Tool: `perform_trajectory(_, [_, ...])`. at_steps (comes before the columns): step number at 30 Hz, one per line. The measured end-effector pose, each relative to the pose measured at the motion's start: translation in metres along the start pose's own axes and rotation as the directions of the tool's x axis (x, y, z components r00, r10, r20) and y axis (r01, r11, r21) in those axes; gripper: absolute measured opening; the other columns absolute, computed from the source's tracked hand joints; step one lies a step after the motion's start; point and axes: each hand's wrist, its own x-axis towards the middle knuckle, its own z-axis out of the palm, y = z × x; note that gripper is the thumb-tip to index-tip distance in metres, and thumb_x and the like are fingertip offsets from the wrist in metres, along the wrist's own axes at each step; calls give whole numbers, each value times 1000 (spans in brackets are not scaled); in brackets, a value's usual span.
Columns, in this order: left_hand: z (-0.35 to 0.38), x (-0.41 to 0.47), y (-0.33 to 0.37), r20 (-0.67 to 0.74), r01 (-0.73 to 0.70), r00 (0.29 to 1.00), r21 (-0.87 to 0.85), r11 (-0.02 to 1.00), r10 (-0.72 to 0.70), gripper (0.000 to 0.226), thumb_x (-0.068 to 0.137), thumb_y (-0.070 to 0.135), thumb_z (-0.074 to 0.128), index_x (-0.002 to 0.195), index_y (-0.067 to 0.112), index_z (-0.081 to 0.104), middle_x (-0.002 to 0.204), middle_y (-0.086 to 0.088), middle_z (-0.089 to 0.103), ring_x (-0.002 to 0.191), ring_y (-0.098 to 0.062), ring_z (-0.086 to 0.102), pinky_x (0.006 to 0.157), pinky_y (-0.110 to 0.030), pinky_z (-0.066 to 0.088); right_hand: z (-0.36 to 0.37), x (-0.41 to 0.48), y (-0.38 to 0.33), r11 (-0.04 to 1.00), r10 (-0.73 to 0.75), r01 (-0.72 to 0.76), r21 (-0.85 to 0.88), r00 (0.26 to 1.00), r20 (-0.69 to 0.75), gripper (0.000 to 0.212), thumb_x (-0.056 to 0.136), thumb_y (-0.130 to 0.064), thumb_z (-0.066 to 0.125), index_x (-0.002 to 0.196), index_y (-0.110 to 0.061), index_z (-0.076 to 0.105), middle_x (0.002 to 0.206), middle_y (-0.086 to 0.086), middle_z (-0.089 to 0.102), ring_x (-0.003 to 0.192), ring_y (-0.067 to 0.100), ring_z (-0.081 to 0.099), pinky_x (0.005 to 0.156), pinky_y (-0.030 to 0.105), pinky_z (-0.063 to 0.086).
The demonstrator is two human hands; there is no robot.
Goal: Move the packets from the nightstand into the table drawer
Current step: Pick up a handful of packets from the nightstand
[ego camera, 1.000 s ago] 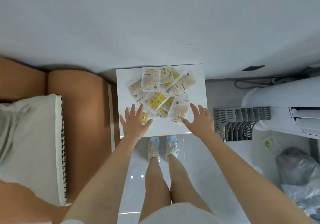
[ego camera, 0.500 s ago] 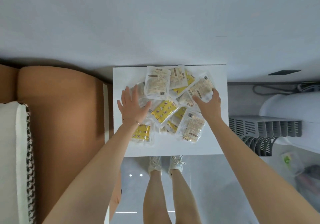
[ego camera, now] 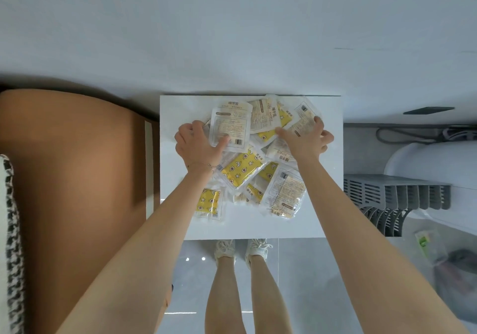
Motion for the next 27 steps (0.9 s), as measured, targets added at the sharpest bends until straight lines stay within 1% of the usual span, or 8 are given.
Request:
perform_trajectory(4, [0, -5, -7, 3, -3, 1000, -34, 999, 3, 61, 78, 51, 66, 117, 9, 45, 121, -11, 46, 117, -29, 38, 96, -39, 33, 8, -6, -3, 991, -6, 8, -131, 1000, 16, 104, 66, -45, 81, 147, -28, 17, 149, 8, 7, 130, 30, 24, 106, 45, 28])
perform_trajectory(8, [-4, -10, -8, 22, 38, 999, -111, 993, -36, 54, 79, 45, 68, 114, 11, 47, 112, -7, 56, 112, -27, 45, 95, -44, 34, 6, -7, 0, 997, -38, 39, -66, 999, 9, 100, 67, -33, 83, 146, -29, 23, 149, 8, 10, 128, 30, 29, 106, 47, 35])
perform_trajectory(13, [-12, -10, -17, 129, 70, 991, -221, 973, -42, 46, 77, 44, 68, 112, 16, 57, 108, 1, 66, 106, -22, 57, 90, -37, 38, -6, -12, 14, 991, -112, 110, 76, 993, 24, 87, 71, -22, 83, 143, -25, 34, 145, 6, 18, 122, 25, 42, 87, 28, 44])
perform_trajectory(16, [-21, -12, -23, 193, 74, 981, -414, 907, 9, 22, 85, 24, 65, 105, 14, 61, 102, 4, 65, 95, -16, 61, 76, -20, 46, -12, -15, 13, 986, -120, 117, 123, 993, 19, 81, 75, -15, 80, 143, -24, 36, 144, 5, 22, 106, 15, 46, 83, 22, 41])
perform_trajectory(18, [-28, -14, -26, 197, 65, 980, -467, 882, 32, 20, 87, 19, 62, 105, 8, 61, 101, 0, 65, 85, -9, 58, 64, -8, 41, -15, -17, 14, 979, -138, 136, 152, 990, 1, 79, 76, -10, 77, 142, -26, 37, 143, 5, 27, 104, 13, 46, 84, 22, 42])
perform_trajectory(21, [-35, -17, -33, 203, 90, 979, -509, 856, 18, 20, 89, 19, 61, 104, 7, 62, 97, 3, 63, 81, -4, 56, 65, -10, 41, -23, -19, 21, 972, -108, 112, 207, 994, -31, 77, 78, -3, 74, 142, -27, 39, 142, 5, 37, 99, 17, 58, 81, 25, 47])
perform_trajectory(24, [-38, -23, -40, 189, 114, 982, -550, 827, -10, 19, 88, 17, 62, 100, 3, 62, 93, 0, 63, 83, -9, 58, 68, -16, 46, -35, -20, 34, 967, -57, 68, 247, 997, -53, 66, 84, -2, 67, 140, -28, 43, 130, -2, 53, 81, 3, 58, 64, 15, 44])
perform_trajectory(27, [-43, -31, -44, 166, 158, 984, -645, 747, -66, 15, 87, 9, 63, 101, 3, 61, 90, 4, 63, 82, -5, 60, 63, -7, 49, -45, -23, 48, 974, -74, 92, 208, 993, -91, 56, 87, -4, 64, 135, -28, 48, 115, -2, 60, 75, -2, 56, 56, 11, 39])
